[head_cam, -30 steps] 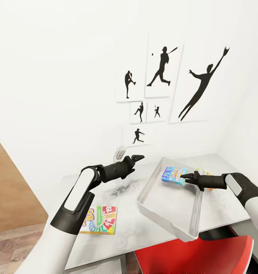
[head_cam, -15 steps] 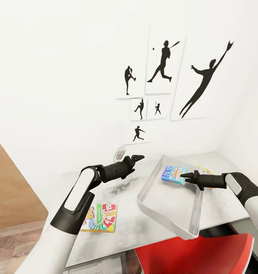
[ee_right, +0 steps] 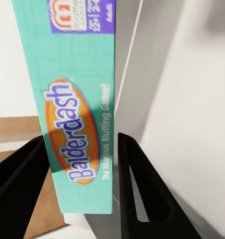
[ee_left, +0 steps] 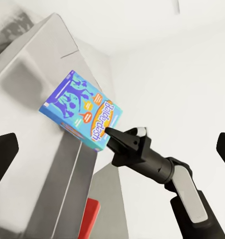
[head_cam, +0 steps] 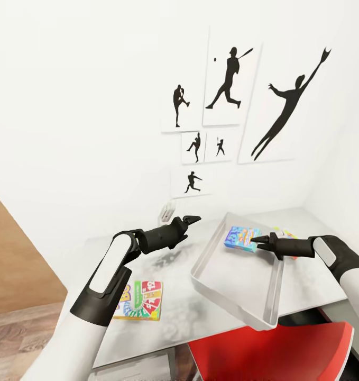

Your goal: Put all the toys in the child's room - the three board games (two on the bed and one on the table), the two jigsaw puzzles on the table, and the tennis ball on the table - inside the toy box on the table in the child's room.

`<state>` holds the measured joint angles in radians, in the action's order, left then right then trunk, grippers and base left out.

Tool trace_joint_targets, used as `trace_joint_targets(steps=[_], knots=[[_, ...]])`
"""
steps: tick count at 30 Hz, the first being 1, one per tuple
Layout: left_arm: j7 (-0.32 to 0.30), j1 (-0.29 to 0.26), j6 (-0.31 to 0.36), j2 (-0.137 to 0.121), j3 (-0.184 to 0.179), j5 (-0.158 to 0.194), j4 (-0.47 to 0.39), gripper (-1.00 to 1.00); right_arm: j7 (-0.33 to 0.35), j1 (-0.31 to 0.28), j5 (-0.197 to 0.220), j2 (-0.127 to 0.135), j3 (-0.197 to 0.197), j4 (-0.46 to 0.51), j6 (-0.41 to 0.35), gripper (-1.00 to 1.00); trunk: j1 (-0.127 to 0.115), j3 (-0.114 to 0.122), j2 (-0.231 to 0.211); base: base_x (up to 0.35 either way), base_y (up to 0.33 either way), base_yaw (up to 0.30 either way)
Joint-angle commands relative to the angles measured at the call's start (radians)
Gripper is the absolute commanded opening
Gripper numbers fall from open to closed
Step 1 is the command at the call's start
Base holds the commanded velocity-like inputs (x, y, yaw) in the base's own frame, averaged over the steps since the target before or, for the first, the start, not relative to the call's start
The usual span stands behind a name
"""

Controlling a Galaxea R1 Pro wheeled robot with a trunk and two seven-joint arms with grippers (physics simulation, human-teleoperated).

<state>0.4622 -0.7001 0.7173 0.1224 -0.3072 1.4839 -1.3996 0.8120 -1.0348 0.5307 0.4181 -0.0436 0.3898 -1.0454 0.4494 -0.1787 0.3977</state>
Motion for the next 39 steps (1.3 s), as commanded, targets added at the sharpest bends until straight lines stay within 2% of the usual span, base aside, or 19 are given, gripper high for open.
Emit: trace_joint_targets(steps=[1, 24, 39], knots=[[0.01, -0.001, 0.001, 0.0, 0.0, 0.011, -0.001, 1.0, 0.006, -0.001, -0.001, 0.001, -0.004, 0.0, -0.002, -1.0, 0.001, -0.004, 0.002, 0.0, 0.0, 0.0], [0.01, -0.001, 0.001, 0.0, 0.0, 0.012, -0.002, 1.0, 0.006, -0.055, 0.0, -0.001, -0.001, -0.047, -0.002, -1.0, 0.001, -0.041, 0.002, 0.0, 0.0, 0.0], [0.01, -0.001, 0.001, 0.0, 0.0, 0.012, -0.002, 1.0, 0.006, -0.063, 0.0, -0.002, -0.001, -0.063, -0.002, -1.0, 0.001, -0.066, 0.002, 0.0, 0.0, 0.0]])
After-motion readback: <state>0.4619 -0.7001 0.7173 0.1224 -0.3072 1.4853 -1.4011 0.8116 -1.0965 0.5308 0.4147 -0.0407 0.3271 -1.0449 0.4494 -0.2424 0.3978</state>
